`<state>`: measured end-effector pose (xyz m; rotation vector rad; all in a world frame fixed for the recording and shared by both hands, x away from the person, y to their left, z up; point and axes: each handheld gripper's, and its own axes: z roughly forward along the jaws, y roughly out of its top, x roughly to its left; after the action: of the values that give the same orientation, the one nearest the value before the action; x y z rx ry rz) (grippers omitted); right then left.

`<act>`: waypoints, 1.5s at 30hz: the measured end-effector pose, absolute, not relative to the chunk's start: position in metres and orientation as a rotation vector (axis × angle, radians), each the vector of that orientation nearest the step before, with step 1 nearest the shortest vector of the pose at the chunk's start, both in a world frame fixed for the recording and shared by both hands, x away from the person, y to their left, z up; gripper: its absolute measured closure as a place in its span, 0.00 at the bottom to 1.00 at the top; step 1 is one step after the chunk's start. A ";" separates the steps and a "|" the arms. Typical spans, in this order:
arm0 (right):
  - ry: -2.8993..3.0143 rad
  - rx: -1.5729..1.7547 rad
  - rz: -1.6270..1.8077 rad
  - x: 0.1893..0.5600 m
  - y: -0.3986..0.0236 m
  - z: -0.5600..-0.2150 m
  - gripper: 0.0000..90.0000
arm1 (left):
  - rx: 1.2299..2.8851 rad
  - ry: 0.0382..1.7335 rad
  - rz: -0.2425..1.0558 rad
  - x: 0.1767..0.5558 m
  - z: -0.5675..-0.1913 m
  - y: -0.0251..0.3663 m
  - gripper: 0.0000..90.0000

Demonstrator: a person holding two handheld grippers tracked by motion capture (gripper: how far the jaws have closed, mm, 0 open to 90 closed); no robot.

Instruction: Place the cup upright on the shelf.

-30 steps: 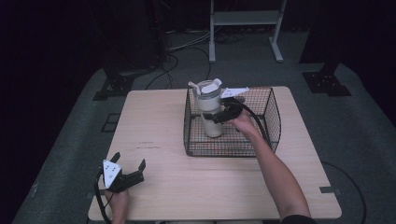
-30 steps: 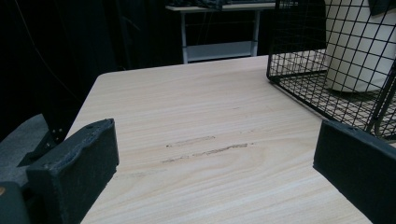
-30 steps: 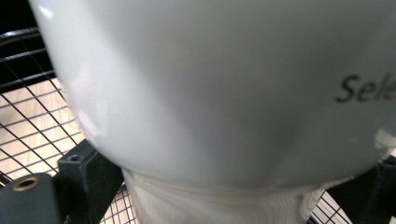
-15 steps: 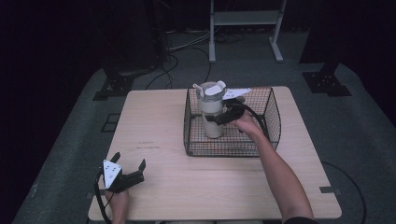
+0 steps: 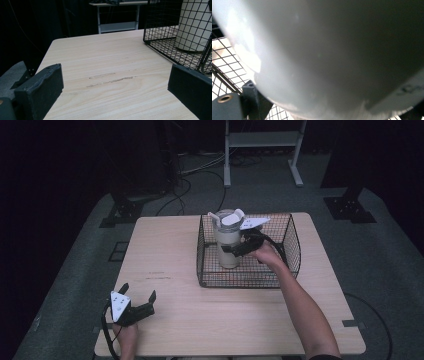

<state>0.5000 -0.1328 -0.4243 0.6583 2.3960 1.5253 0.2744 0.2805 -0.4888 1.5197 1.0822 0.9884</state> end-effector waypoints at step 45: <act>2.461 0.680 1.417 0.487 -0.151 -0.422 0.09 | 1.522 1.084 0.989 0.275 -0.489 0.280 0.00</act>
<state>0.4867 -0.1512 -0.4216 0.6796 2.4606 1.4169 0.2748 0.2796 -0.4888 1.5224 1.0844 0.9890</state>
